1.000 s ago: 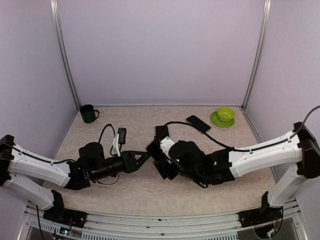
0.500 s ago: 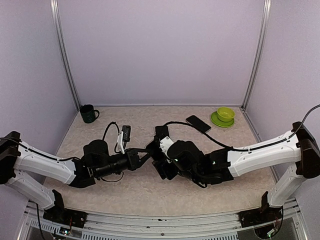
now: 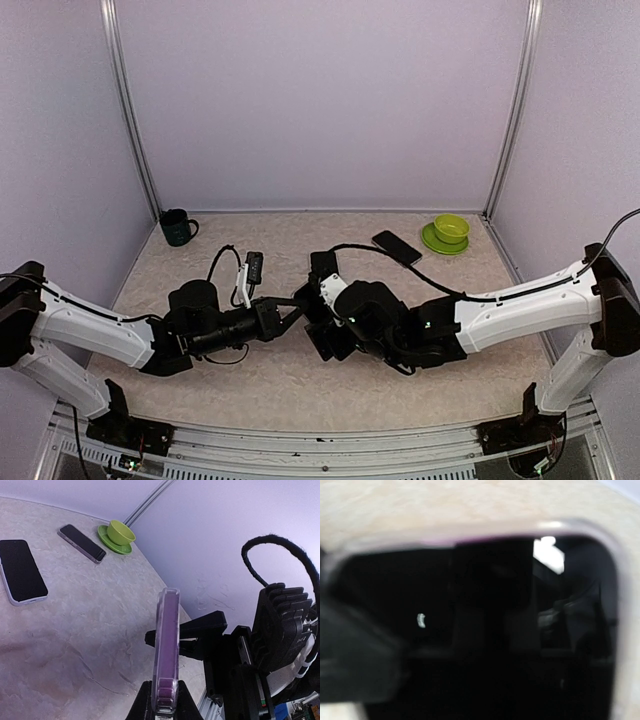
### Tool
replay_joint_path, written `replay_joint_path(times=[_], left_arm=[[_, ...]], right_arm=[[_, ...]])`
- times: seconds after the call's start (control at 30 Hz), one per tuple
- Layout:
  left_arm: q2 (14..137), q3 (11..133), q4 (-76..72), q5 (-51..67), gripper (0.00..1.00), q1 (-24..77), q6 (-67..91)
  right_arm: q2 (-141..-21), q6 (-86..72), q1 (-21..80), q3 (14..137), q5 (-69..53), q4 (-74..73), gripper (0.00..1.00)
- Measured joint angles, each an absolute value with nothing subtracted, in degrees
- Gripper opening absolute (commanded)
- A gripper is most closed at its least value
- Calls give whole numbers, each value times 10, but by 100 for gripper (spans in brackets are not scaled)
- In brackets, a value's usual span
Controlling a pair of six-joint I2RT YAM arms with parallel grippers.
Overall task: Put the phone into the phone case
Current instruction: Pass from the right arm to the left, then pass from the left arm to the right
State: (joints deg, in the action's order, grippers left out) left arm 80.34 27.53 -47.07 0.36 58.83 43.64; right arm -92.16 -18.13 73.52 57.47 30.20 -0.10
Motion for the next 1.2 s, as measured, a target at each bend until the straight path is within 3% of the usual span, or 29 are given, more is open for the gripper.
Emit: replay_joint_path(times=[0.37,0.63,1.2], left_arm=[[776,264,-429,45,0,571,421],[734,257,-389,117,0,553,386],[703,258,-337,255,0,551,325]], right_arm=[[-821,-149,707,532,153,9,98],[-706,-170,580,462,-30,37,96],[-735,-141,572,458,-276,26,81]])
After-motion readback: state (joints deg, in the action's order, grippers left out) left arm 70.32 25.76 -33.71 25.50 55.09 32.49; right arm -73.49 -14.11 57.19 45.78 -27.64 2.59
